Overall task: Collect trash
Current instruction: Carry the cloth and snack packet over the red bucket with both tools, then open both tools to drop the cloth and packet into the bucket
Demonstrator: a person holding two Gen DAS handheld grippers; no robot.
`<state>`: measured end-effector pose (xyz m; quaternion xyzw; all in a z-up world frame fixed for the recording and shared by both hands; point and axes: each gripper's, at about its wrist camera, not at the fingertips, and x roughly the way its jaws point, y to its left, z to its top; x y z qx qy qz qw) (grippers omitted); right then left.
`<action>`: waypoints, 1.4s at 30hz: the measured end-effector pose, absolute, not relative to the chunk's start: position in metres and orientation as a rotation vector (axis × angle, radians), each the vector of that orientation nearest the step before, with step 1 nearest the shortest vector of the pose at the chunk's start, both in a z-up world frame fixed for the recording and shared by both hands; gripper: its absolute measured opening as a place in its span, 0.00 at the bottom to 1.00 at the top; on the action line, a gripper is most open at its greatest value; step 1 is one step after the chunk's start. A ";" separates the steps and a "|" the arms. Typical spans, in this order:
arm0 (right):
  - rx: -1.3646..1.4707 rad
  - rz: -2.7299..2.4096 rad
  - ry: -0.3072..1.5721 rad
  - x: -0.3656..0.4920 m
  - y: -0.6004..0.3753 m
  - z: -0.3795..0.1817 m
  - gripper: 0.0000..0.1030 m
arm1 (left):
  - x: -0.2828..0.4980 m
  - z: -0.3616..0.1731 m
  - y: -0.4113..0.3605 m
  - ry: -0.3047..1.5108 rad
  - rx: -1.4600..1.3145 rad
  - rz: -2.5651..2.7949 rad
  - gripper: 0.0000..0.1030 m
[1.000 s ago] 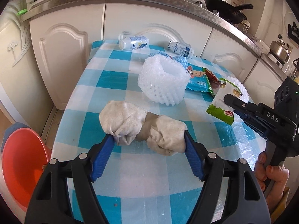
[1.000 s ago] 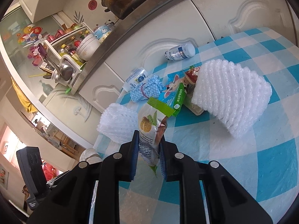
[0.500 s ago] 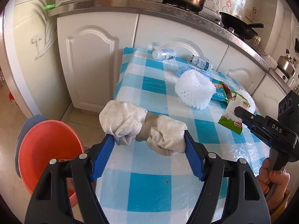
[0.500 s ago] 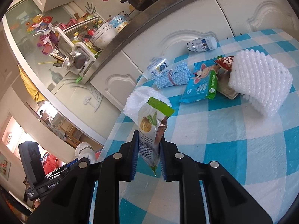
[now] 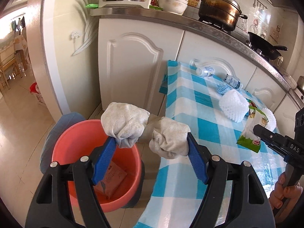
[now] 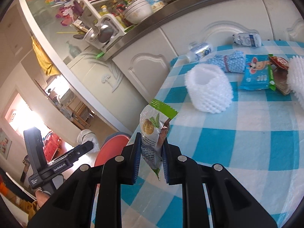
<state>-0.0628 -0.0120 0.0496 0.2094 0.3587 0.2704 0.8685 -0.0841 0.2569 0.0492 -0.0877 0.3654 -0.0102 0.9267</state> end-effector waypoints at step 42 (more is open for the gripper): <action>0.081 0.819 1.000 -0.055 0.225 0.031 0.45 | -0.082 -0.034 0.356 0.897 -0.174 0.239 0.81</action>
